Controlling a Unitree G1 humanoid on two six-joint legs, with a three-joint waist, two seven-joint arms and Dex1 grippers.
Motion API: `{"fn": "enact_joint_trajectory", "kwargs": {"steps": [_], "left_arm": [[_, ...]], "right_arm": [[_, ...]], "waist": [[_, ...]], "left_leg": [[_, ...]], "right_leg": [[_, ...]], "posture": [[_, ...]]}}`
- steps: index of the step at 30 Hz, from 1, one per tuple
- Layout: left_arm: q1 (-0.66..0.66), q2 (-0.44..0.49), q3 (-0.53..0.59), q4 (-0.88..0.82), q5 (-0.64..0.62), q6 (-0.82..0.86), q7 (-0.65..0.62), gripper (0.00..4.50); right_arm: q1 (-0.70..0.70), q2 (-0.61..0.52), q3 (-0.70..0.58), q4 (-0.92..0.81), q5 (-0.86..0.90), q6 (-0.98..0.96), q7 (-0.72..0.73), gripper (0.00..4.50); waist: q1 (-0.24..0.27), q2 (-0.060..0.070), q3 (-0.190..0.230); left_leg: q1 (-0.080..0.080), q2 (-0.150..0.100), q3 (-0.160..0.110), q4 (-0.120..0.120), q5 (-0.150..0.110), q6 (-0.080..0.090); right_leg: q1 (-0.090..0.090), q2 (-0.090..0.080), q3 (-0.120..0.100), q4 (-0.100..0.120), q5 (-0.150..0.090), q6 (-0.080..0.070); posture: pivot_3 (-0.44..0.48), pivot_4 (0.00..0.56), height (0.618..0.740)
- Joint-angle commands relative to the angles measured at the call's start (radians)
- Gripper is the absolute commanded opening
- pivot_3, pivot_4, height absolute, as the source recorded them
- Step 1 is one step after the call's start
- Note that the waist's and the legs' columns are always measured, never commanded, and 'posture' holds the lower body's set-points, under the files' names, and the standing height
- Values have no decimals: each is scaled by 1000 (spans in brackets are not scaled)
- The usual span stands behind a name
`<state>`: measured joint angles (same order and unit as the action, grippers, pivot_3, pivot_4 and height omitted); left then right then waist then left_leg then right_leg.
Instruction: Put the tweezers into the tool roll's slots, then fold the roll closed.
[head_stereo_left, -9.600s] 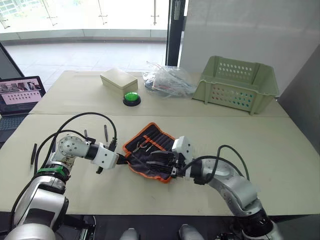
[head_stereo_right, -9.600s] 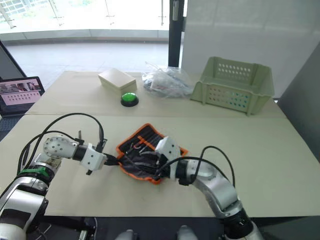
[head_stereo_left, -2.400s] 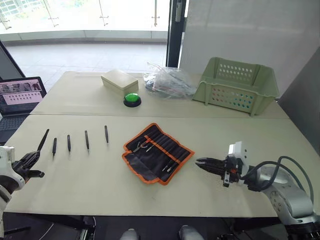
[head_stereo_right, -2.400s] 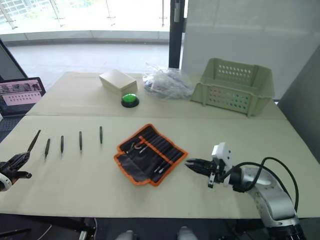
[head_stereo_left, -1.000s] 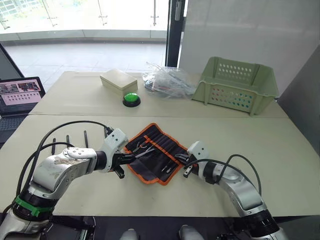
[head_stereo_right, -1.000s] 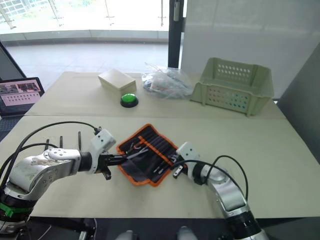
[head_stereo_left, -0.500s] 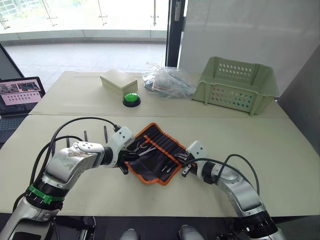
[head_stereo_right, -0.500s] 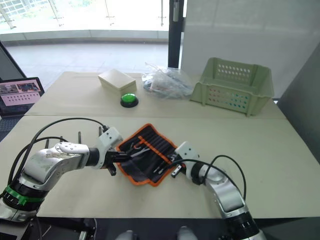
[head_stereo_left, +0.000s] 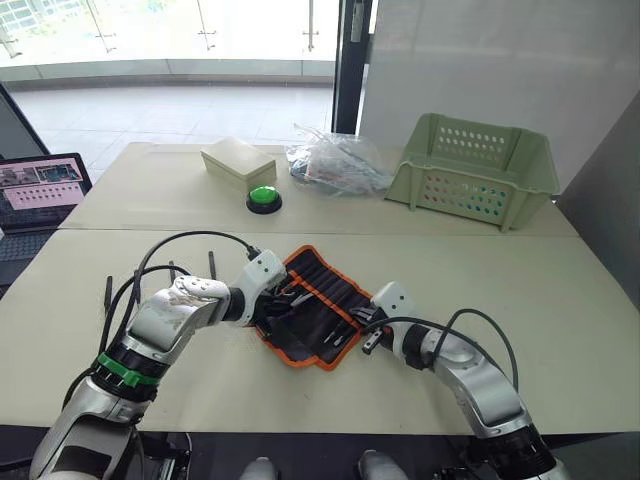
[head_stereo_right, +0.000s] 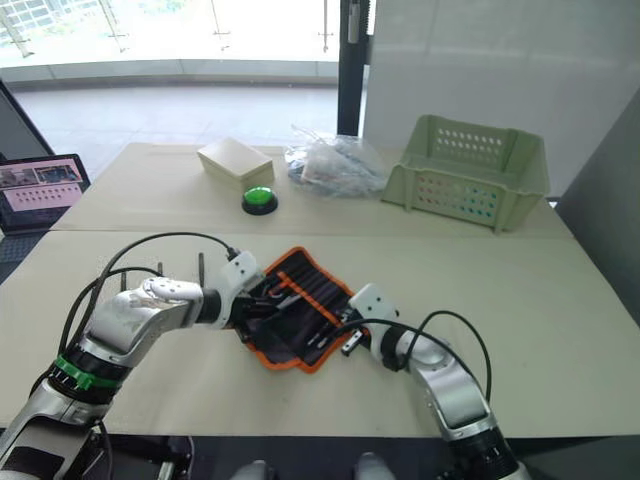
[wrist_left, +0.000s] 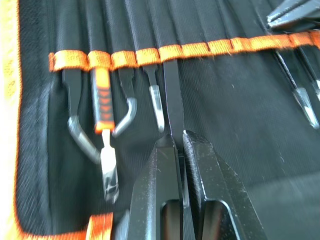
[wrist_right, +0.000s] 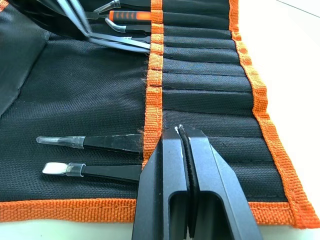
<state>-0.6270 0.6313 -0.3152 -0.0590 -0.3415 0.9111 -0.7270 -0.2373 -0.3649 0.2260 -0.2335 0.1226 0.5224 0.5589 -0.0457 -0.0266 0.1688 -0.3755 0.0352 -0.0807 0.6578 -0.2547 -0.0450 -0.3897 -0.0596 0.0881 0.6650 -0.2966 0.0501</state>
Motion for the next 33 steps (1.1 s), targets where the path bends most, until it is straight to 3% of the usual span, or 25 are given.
{"fn": "enact_joint_trajectory", "kwargs": {"steps": [1, 11, 18, 19, 29, 31, 33], "left_arm": [[-42, -43, -23, 87, 73, -108, -3, 0], [-104, -135, -37, 319, 196, -336, -34, 0], [-77, -115, 15, 306, 194, -349, -64, 0], [-71, -105, 31, 288, 186, -338, -69, 791], [119, 60, 346, -115, -37, -81, -102, 4074], [197, 85, 452, -184, -77, -57, -88, 4465], [272, 81, 558, -224, -94, -77, -49, 4465]], "right_arm": [[30, 15, 59, -4, -7, 44, 6, 30], [44, 44, 70, -33, -27, 82, -18, 30], [55, 47, 75, -36, -45, 101, -41, 30], [56, 49, 73, -36, -46, 104, -45, 0], [66, 53, 64, -44, -53, 110, -78, 0], [68, 52, 63, -40, -54, 103, -78, 0], [68, 48, 65, -38, -57, 97, -77, 0]], "waist": [[0, 0, 0], [2, 0, -1], [0, 0, -1], [-3, 0, -1], [-21, 0, -1], [-24, 0, -1], [-22, 0, -1]], "left_leg": [[0, 0, 0, 0, 0, 0], [1, 0, 0, 1, 0, 0], [2, 0, 0, 1, 0, 0], [2, 0, 0, 1, 0, 0], [1, 0, -1, 0, 0, 0], [1, 0, -1, 0, 0, 0], [1, 1, -2, 0, 0, 0]], "right_leg": [[0, 0, 0, 0, 0, 0], [1, 0, 0, 0, 0, 0], [2, 0, 0, 1, 0, 0], [2, 0, 0, 1, 0, 0], [0, 0, 0, 2, 0, 0], [1, 0, 0, 1, 0, 0], [0, 0, 0, 1, 0, 0]], "posture": [[0, 150, 713], [0, 150, 713], [0, 150, 713], [0, 150, 713], [0, 150, 713], [0, 150, 713], [0, 150, 713]]}}
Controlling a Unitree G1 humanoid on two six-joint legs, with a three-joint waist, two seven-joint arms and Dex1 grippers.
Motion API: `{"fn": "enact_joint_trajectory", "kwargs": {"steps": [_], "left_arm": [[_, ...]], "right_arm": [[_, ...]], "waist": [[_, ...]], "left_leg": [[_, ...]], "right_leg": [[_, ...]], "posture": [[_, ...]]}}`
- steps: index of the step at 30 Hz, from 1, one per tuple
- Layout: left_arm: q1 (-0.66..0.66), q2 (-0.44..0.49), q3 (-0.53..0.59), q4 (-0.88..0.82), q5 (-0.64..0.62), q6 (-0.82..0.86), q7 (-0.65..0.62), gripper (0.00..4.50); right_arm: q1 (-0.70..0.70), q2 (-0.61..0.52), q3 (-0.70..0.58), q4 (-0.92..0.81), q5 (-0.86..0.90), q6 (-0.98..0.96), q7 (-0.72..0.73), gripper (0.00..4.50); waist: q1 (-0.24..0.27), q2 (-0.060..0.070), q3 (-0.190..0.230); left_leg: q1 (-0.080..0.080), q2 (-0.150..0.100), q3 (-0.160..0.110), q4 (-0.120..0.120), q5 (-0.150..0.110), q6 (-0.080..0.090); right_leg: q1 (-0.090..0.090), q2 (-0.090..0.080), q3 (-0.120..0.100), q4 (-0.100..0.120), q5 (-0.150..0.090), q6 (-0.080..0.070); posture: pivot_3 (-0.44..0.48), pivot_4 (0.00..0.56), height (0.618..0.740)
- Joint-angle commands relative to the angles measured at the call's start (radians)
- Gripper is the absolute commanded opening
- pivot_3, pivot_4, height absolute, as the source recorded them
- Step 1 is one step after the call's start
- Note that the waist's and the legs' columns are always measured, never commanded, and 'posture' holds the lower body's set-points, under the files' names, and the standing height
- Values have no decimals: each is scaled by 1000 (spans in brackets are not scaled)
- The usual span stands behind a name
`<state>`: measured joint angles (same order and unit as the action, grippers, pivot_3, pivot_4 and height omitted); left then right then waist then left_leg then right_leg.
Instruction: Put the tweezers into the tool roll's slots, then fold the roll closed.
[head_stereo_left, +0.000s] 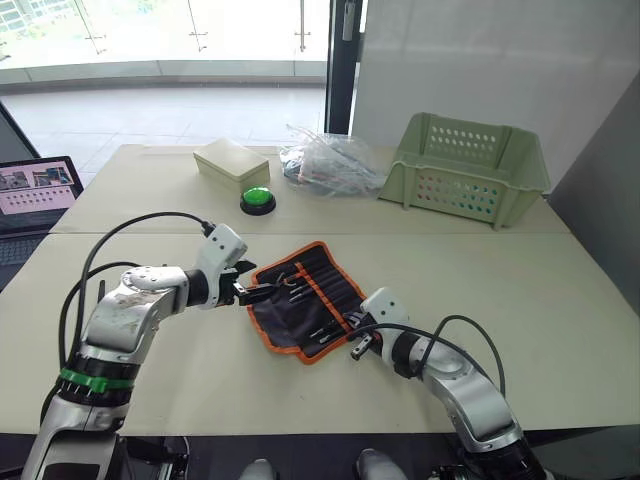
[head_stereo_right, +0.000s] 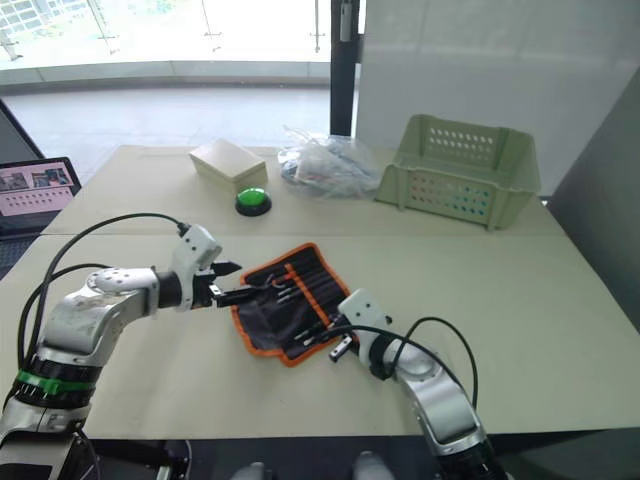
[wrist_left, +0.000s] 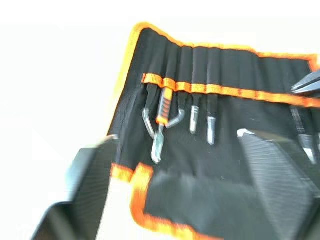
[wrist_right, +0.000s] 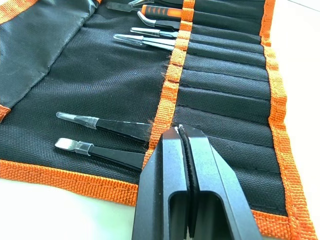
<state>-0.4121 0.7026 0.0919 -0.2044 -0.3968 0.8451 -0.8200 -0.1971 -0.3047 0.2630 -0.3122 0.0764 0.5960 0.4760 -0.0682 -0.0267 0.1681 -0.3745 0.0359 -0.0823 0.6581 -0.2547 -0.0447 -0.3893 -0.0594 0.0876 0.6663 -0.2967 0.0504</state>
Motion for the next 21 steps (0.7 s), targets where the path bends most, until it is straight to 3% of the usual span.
{"fn": "enact_joint_trajectory", "kwargs": {"steps": [1, 5, 9, 15, 21], "left_arm": [[121, 12, 219, -98, -43, -19, 56, 4465], [375, -31, 499, -151, -61, -26, 136, 4465], [547, -139, 661, -254, -77, -56, 232, 4465], [766, -310, 824, -326, -92, -137, 331, 4465], [923, -397, 854, -369, -155, -189, 332, 4465]], "right_arm": [[29, -14, 26, 43, -12, 19, 7, 0], [28, -23, 20, 49, -12, 8, 14, 0], [30, -34, 13, 56, -10, -3, 21, 0], [28, -52, -3, 71, -6, -13, 37, 0], [26, -58, -8, 74, -3, -9, 53, 0]], "waist": [[-3, 0, 0], [0, 0, 0], [16, -6, -2], [23, -12, -6], [26, -13, -7]], "left_leg": [[0, 0, 0, 0, 0, 0], [3, 1, 2, -3, 0, 0], [3, 0, 1, -5, 0, 0], [5, 1, 2, -5, 0, -1], [5, 0, 2, -5, 0, -1]], "right_leg": [[0, 0, 0, 0, 0, 0], [0, 0, 1, -1, 0, 0], [1, -2, 0, -2, 0, 0], [2, -1, 1, -3, 0, -1], [3, -2, 1, -4, 0, -1]], "posture": [[0, 150, 713], [0, 150, 713], [0, 150, 713], [0, 150, 713], [0, 150, 713]]}}
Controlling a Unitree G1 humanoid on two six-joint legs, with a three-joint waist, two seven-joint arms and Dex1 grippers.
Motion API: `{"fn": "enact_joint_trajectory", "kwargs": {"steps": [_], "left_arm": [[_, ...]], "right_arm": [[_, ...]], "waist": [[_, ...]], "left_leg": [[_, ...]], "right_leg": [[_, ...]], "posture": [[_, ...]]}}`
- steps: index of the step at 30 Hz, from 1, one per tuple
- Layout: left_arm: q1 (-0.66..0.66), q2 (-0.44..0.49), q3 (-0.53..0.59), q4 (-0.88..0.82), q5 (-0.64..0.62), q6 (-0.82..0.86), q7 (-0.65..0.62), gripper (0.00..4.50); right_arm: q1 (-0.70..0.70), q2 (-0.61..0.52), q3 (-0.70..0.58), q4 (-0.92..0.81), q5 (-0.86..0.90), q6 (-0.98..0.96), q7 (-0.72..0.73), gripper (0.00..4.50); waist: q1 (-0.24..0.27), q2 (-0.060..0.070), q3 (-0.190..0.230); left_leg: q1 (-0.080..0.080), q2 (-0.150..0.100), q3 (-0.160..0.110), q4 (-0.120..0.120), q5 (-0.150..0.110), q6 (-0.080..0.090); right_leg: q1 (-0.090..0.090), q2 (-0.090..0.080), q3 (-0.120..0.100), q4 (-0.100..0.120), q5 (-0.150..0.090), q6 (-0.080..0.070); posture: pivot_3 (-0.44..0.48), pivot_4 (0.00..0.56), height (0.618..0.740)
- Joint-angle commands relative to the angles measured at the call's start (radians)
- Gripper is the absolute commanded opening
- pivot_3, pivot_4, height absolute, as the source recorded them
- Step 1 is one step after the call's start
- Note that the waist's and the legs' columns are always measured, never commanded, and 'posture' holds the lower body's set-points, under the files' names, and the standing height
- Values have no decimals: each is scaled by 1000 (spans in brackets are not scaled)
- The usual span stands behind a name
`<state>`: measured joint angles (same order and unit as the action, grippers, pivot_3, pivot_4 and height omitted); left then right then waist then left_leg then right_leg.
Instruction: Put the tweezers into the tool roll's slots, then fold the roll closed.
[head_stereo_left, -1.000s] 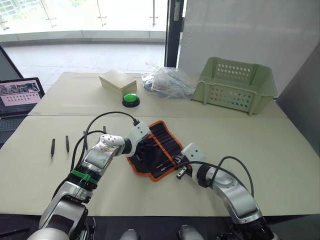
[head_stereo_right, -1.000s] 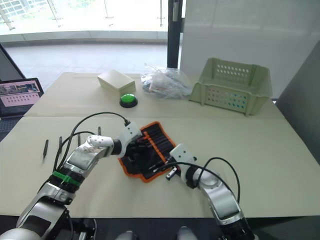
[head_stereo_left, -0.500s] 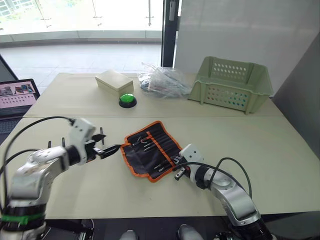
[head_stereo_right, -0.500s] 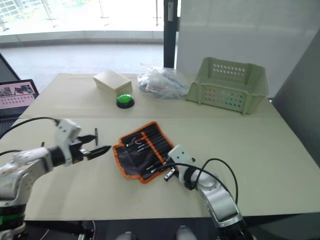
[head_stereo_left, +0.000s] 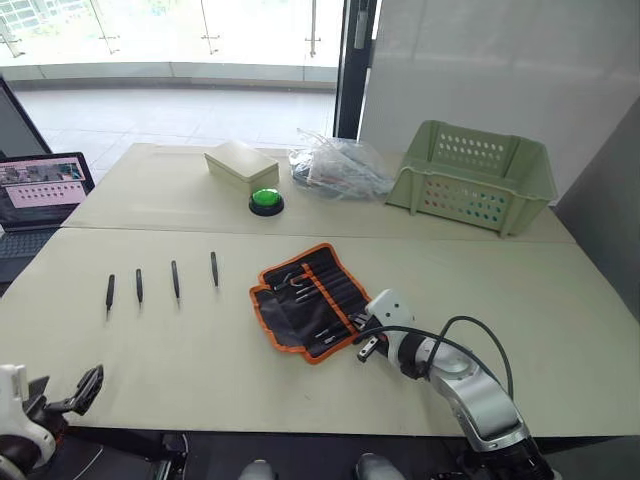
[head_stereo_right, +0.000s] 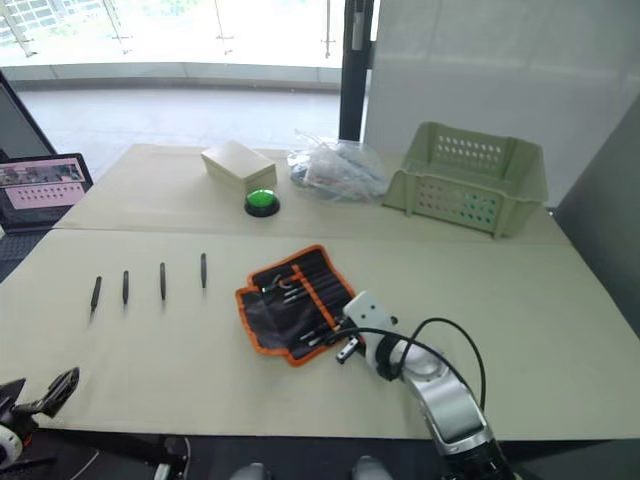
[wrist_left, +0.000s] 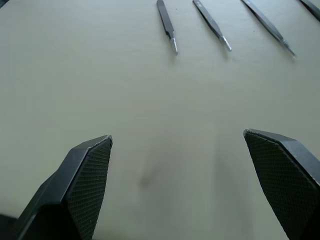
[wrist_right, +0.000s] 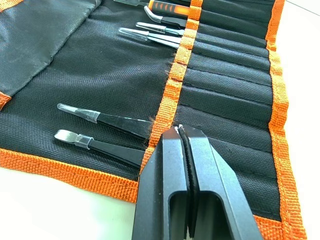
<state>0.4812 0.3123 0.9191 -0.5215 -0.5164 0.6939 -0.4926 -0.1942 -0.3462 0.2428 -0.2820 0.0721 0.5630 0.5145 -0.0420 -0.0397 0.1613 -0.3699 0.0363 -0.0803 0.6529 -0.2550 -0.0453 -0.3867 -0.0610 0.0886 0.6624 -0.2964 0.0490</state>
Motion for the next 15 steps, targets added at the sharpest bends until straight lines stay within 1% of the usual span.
{"fn": "enact_joint_trajectory", "kwargs": {"steps": [1, 5, 10, 13, 15], "left_arm": [[48, -14, 33, -50, -36, -45, 12, 4465], [59, -8, 16, -28, -32, -51, 61, 4465], [-7, 24, -35, 45, -3, -68, 112, 4465], [-93, 73, -90, 138, 26, -85, 128, 4465], [-195, 122, -134, 250, 47, -108, 131, 4465]], "right_arm": [[20, -18, 12, 43, 3, 26, 21, 0], [13, -21, 13, 47, 4, 28, 32, 0], [11, -16, 11, 49, 3, 31, 33, 0], [7, -10, 11, 52, 4, 32, 28, 0], [5, -6, 8, 55, 5, 32, 23, 0]], "waist": [[0, 0, 0], [-3, -1, -1], [-3, -1, -1], [-3, -1, -1], [-2, -1, -1]], "left_leg": [[0, 0, 0, 0, 0, 0], [0, 0, 0, -1, 0, 0], [0, 0, 0, -1, 0, 0], [0, 0, 0, -1, 0, 0], [1, 0, 0, -1, 0, 0]], "right_leg": [[0, 0, 0, 0, 0, 0], [0, 0, 0, -1, 0, -1], [0, 1, 0, 0, 0, -1], [0, 1, 0, 0, 0, -1], [0, 1, 0, 0, 0, -1]], "posture": [[0, 150, 713], [0, 150, 713], [0, 150, 713], [0, 150, 713], [0, 150, 713]]}}
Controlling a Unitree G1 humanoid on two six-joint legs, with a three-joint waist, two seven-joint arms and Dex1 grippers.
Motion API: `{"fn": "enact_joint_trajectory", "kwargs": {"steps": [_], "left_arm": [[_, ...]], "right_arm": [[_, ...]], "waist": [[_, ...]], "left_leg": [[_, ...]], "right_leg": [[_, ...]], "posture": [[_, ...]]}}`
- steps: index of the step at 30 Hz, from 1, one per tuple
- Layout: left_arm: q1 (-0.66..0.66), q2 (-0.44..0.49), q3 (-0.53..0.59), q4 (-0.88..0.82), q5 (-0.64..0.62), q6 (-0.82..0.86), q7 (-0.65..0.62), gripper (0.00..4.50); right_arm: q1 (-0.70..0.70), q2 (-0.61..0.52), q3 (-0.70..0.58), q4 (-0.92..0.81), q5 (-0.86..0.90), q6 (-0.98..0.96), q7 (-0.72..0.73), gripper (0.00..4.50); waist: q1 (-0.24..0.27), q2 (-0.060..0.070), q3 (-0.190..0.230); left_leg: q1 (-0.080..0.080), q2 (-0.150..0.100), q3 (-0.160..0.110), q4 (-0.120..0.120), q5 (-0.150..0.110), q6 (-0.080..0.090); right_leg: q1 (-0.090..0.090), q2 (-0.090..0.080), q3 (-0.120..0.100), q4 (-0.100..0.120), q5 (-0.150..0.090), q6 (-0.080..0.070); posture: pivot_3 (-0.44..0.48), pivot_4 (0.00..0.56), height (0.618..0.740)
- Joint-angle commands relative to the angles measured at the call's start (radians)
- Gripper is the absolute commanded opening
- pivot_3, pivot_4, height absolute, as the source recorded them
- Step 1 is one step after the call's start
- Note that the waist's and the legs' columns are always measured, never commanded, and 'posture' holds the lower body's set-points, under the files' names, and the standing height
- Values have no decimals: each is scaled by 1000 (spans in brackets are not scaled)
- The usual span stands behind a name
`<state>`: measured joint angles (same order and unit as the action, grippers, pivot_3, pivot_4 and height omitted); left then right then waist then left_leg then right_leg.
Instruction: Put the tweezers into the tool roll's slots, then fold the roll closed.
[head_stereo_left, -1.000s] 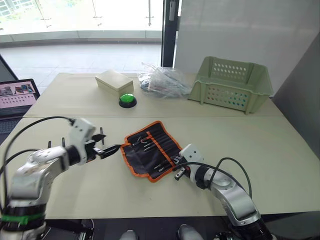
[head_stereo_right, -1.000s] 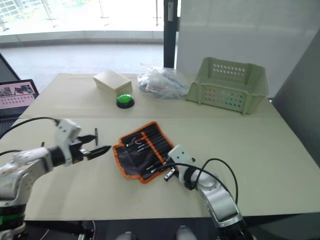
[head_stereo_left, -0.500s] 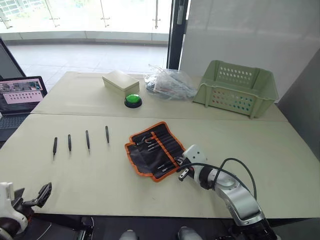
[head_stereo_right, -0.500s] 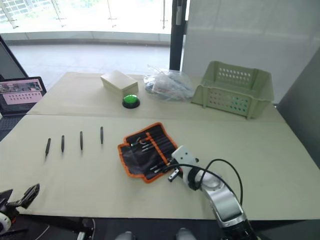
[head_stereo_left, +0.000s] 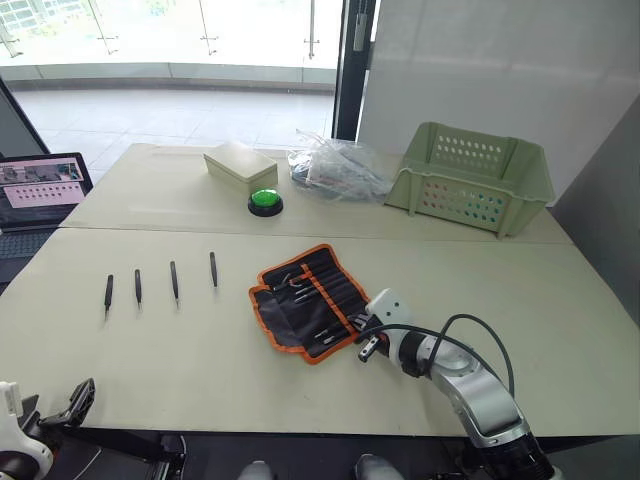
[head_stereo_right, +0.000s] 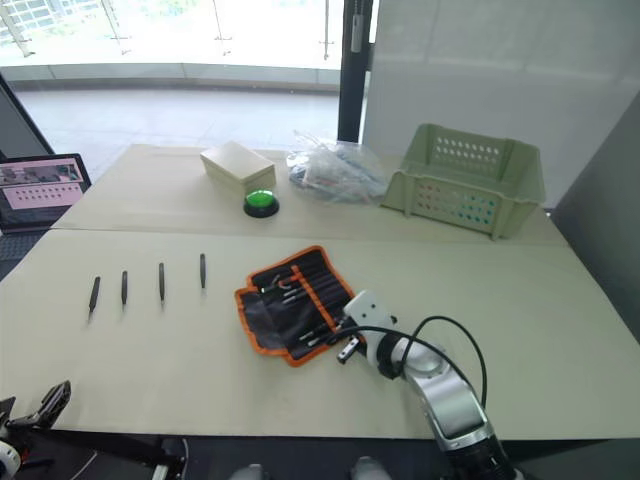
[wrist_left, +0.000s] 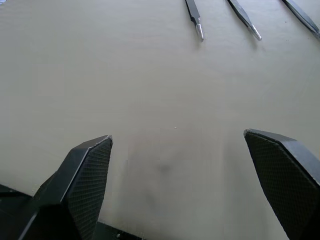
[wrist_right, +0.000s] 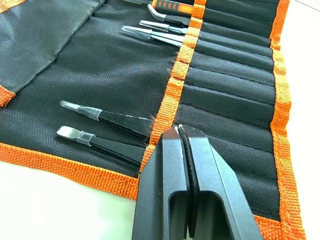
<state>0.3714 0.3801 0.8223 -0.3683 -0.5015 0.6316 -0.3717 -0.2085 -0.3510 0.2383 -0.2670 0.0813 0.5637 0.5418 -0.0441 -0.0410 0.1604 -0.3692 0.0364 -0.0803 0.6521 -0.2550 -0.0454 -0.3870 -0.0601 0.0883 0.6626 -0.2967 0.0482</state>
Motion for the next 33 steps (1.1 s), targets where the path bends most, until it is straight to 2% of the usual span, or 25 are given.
{"fn": "enact_joint_trajectory", "kwargs": {"steps": [1, 9, 14, 21, 28, 33], "left_arm": [[-129, 75, -57, 148, 43, -57, 11, 4465], [-368, 184, -211, 469, 135, -163, -13, 4465], [-475, 206, -273, 660, 180, -228, -15, 4465], [-549, 206, -323, 785, 199, -287, -44, 4465], [-590, 182, -370, 813, 202, -304, -75, 2398], [-596, 183, -381, 834, 208, -324, -85, 601]], "right_arm": [[19, 0, 11, 40, -4, 32, -8, 0], [14, 8, 6, 38, -5, 34, -19, 0], [19, 6, -2, 24, -5, 41, -29, 0], [29, 1, -7, 5, -4, 50, -33, 0], [31, -5, -13, -4, -2, 54, -36, 0], [32, -6, -14, -6, -4, 56, -36, 0]], "waist": [[0, 0, 0], [0, -1, -1], [4, 9, -4], [9, 18, -8], [24, 20, -9], [30, 20, -9]], "left_leg": [[0, 0, 0, 0, 0, 0], [0, 0, 0, -2, 0, 0], [1, 0, 0, -2, 0, 0], [1, -1, -1, -2, 1, 0], [1, -2, -1, -2, 1, -1], [1, -2, -1, -2, 1, -1]], "right_leg": [[0, 0, 0, 1, 0, 0], [-1, 0, 0, 1, 0, 0], [-1, 0, -1, 1, 0, 0], [0, 0, -1, 2, 0, 0], [0, -1, -1, 1, 0, 0], [0, -1, -1, 1, 0, 0]], "posture": [[0, 150, 713], [0, 150, 713], [0, 150, 713], [0, 150, 713], [0, 150, 713], [0, 150, 713]]}}
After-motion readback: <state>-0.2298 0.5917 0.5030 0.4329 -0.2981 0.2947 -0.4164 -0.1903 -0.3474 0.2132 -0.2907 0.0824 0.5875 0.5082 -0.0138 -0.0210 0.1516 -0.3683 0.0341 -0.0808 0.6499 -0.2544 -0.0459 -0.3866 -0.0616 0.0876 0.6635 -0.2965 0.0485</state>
